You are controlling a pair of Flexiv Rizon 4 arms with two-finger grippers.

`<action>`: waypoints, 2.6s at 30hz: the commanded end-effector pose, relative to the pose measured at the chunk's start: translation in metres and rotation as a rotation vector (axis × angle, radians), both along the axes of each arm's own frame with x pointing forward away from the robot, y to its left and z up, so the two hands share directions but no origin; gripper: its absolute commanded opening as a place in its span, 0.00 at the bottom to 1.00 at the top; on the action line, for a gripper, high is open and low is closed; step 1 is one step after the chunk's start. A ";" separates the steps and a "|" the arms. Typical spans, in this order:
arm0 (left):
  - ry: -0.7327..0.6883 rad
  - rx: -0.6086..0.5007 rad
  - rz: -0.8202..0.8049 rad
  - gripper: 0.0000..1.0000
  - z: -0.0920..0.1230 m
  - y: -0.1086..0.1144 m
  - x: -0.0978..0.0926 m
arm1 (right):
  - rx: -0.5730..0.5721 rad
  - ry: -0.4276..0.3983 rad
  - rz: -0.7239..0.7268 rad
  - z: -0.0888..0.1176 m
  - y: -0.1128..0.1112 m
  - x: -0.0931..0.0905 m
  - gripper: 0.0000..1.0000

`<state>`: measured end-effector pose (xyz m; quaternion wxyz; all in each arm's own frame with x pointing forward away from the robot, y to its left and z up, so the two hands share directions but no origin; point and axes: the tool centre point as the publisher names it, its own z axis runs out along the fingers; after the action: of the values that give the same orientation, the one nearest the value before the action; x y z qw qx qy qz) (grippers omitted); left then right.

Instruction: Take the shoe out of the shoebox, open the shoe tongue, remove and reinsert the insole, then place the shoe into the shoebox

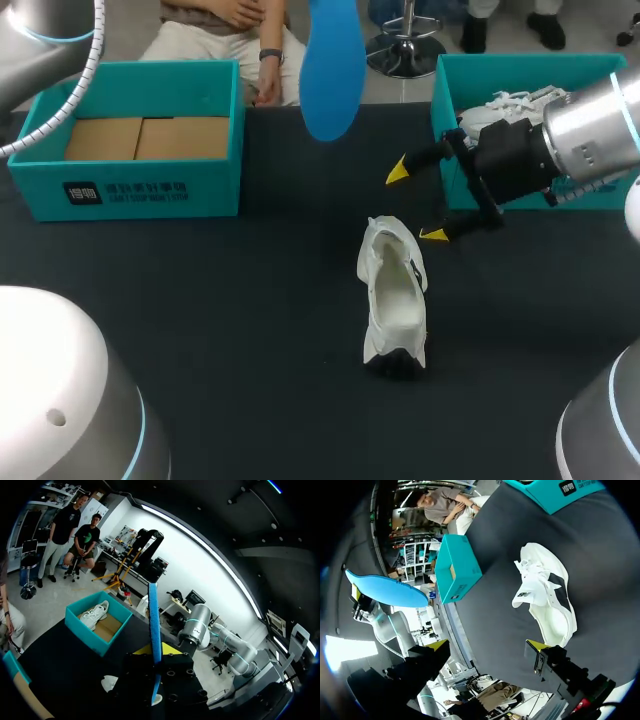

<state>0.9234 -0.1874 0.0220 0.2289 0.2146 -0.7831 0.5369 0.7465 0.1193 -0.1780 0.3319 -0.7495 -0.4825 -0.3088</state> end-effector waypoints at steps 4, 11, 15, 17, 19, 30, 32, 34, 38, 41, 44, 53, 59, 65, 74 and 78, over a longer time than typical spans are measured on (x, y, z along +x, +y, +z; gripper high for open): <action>0.000 -0.001 0.000 0.00 -0.001 0.000 0.000 | 0.039 -0.028 -0.009 -0.008 0.004 0.003 1.00; 0.000 -0.001 0.000 0.00 -0.001 0.000 0.000 | 0.039 -0.028 -0.009 -0.008 0.004 0.003 1.00; 0.000 -0.001 0.000 0.00 -0.001 0.000 0.000 | 0.039 -0.028 -0.009 -0.008 0.004 0.003 1.00; 0.000 -0.001 0.000 0.00 -0.001 0.000 0.000 | 0.039 -0.028 -0.009 -0.008 0.004 0.003 1.00; 0.000 -0.001 0.000 0.00 -0.001 0.000 0.000 | 0.069 -0.020 -0.015 -0.007 0.005 0.003 1.00; 0.000 -0.001 0.000 0.00 -0.001 0.000 0.000 | 0.282 0.018 -0.057 0.009 0.037 0.001 1.00; 0.000 -0.001 0.000 0.00 -0.001 0.000 0.000 | 0.318 0.009 -0.065 0.015 0.043 0.001 1.00; 0.000 -0.001 0.000 0.00 -0.001 0.000 0.000 | 0.362 0.002 -0.071 0.018 0.048 0.001 1.00; 0.000 -0.001 0.000 0.00 -0.001 0.000 0.000 | 0.427 -0.025 -0.079 0.025 0.052 0.003 1.00; 0.000 -0.001 0.000 0.00 -0.001 0.000 0.000 | 0.451 -0.027 -0.082 0.030 0.052 0.007 1.00; 0.000 -0.001 0.000 0.00 -0.001 0.000 0.000 | 0.485 -0.013 -0.090 0.032 0.052 0.011 1.00; 0.000 -0.001 0.000 0.00 -0.001 0.000 0.000 | 0.510 -0.020 -0.097 0.043 0.052 0.018 1.00; 0.000 -0.001 0.000 0.00 -0.001 0.000 0.000 | 0.518 -0.036 -0.094 0.046 0.054 0.018 1.00; 0.000 -0.001 0.000 0.00 -0.001 0.000 0.000 | 0.506 -0.075 -0.102 0.047 0.052 0.013 1.00; 0.000 -0.001 0.000 0.00 -0.001 0.000 0.000 | 0.506 -0.075 -0.102 0.047 0.052 0.013 1.00; 0.000 -0.001 0.000 0.00 -0.001 0.000 0.000 | 0.506 -0.075 -0.102 0.047 0.052 0.013 1.00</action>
<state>0.9233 -0.1873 0.0220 0.2289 0.2147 -0.7831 0.5369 0.7593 0.1699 -0.1308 0.4753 -0.6534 -0.3641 -0.4632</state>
